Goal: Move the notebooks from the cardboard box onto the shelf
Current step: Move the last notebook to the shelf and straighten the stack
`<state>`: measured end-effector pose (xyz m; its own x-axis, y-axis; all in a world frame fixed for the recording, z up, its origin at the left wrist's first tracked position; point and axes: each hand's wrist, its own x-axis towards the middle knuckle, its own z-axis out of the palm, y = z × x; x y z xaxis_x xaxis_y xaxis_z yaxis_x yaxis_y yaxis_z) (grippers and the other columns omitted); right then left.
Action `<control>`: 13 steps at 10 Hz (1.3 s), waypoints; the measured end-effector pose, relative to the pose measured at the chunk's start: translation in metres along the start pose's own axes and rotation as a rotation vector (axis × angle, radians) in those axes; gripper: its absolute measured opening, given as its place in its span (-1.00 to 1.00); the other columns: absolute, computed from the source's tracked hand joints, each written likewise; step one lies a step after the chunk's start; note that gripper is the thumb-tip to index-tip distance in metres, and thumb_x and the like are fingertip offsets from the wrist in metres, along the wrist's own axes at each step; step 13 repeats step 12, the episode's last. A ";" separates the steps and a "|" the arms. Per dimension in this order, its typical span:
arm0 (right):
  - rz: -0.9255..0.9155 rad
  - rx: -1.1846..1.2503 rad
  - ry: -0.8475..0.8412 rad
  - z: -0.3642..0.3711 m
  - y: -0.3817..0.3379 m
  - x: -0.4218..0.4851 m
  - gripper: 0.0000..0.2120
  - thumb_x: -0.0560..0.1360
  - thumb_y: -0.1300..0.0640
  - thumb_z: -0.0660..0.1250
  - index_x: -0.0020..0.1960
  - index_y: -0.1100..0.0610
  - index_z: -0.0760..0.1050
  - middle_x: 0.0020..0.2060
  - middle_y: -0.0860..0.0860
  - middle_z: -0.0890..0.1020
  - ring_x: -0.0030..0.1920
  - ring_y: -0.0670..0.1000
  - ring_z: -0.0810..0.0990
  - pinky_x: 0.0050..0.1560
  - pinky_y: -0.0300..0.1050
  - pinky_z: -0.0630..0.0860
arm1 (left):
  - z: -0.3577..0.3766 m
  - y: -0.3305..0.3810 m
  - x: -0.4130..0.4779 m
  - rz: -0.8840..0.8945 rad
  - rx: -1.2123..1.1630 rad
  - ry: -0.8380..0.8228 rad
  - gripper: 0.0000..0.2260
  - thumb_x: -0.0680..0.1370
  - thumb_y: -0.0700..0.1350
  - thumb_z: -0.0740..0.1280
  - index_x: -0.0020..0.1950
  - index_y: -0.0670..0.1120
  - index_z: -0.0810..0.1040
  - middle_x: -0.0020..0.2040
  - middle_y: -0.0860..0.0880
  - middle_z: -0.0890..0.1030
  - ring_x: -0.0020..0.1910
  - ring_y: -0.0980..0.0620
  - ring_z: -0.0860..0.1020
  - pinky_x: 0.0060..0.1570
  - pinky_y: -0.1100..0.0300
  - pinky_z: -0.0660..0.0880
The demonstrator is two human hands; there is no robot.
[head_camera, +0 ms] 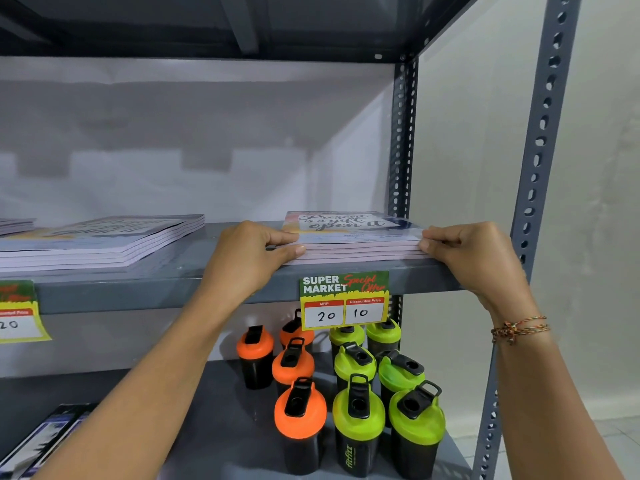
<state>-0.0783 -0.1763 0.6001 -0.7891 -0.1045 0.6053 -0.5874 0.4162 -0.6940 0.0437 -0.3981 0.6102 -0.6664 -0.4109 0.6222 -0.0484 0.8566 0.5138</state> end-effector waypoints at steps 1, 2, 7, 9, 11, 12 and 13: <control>-0.008 -0.011 -0.014 -0.001 0.000 0.000 -0.72 0.45 0.15 0.44 0.15 0.19 0.62 0.09 0.15 0.68 0.18 0.07 0.58 0.15 -0.14 0.46 | 0.001 0.000 -0.001 -0.003 -0.002 0.017 -0.70 0.47 -0.03 0.41 0.19 -0.06 0.61 0.21 -0.05 0.64 0.20 0.08 0.54 0.04 0.37 0.31; -0.015 -0.027 -0.040 -0.002 0.001 0.001 -0.71 0.45 0.14 0.44 0.15 0.17 0.62 0.08 0.14 0.69 0.16 0.06 0.59 0.15 -0.14 0.47 | 0.000 0.000 0.000 -0.008 -0.005 0.017 -0.69 0.47 -0.02 0.42 0.18 -0.06 0.62 0.19 -0.05 0.64 0.19 0.08 0.54 0.03 0.36 0.31; -0.088 -0.080 -0.046 -0.001 0.004 0.004 -0.68 0.45 0.11 0.44 0.19 0.15 0.59 0.17 0.10 0.65 0.24 0.04 0.54 0.17 -0.24 0.38 | -0.001 -0.003 0.004 -0.033 -0.014 -0.021 -0.71 0.46 -0.03 0.43 0.16 -0.04 0.63 0.16 -0.04 0.67 0.06 0.14 0.54 -0.05 0.32 0.32; -0.409 -0.086 -0.121 0.014 -0.022 -0.003 -0.58 0.43 0.11 0.45 0.27 0.12 0.53 0.30 -0.01 0.55 0.27 -0.19 0.45 0.19 -0.55 0.16 | 0.002 0.006 0.006 0.130 0.124 -0.151 -0.53 0.46 0.06 0.39 0.37 0.11 0.43 0.47 0.06 0.35 0.47 0.04 0.25 0.41 0.13 0.21; -0.453 -0.243 -0.178 0.021 -0.024 0.005 -0.72 0.46 0.09 0.42 0.15 0.15 0.62 0.11 0.08 0.69 0.19 0.05 0.60 0.19 -0.37 0.35 | 0.017 0.014 0.015 0.227 0.166 -0.254 -0.57 0.47 0.06 0.39 0.33 0.08 0.48 0.38 0.01 0.49 0.40 0.03 0.38 0.37 0.18 0.30; -0.654 -0.274 -0.027 0.023 -0.021 -0.020 -0.74 0.46 0.09 0.40 0.09 0.18 0.65 0.06 0.08 0.71 0.17 0.04 0.59 0.31 -0.20 0.36 | 0.014 0.018 0.017 0.239 0.185 -0.220 -0.48 0.47 0.13 0.35 0.41 0.11 0.36 0.45 0.00 0.38 0.46 -0.02 0.30 0.41 0.10 0.26; -0.654 -0.274 -0.027 0.023 -0.021 -0.020 -0.74 0.46 0.09 0.40 0.09 0.18 0.65 0.06 0.08 0.71 0.17 0.04 0.59 0.31 -0.20 0.36 | 0.014 0.018 0.017 0.239 0.185 -0.220 -0.48 0.47 0.13 0.35 0.41 0.11 0.36 0.45 0.00 0.38 0.46 -0.02 0.30 0.41 0.10 0.26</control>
